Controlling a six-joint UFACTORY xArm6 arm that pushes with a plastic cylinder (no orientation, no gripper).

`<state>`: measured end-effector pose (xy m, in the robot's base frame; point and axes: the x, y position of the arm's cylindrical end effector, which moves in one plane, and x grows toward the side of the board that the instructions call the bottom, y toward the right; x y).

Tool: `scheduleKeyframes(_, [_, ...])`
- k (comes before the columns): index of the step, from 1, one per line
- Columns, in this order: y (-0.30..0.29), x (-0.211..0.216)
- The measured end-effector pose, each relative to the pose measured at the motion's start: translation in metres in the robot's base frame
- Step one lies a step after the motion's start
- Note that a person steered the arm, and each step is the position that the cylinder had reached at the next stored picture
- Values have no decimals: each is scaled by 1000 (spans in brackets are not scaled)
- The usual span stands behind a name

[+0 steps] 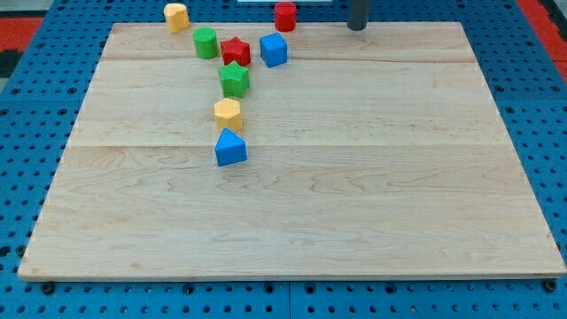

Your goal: Move the red star into the green circle

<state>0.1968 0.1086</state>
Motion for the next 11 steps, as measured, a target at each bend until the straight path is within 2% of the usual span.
scheduleKeyframes(2, [-72, 14])
scheduleKeyframes(3, [-73, 28])
scheduleKeyframes(4, [-9, 53])
scheduleKeyframes(5, [-57, 97])
scheduleKeyframes(6, [-125, 91])
scheduleKeyframes(8, [-136, 74])
scheduleKeyframes(9, [-176, 69])
scheduleKeyframes(10, [-171, 56])
scheduleKeyframes(11, [-111, 55])
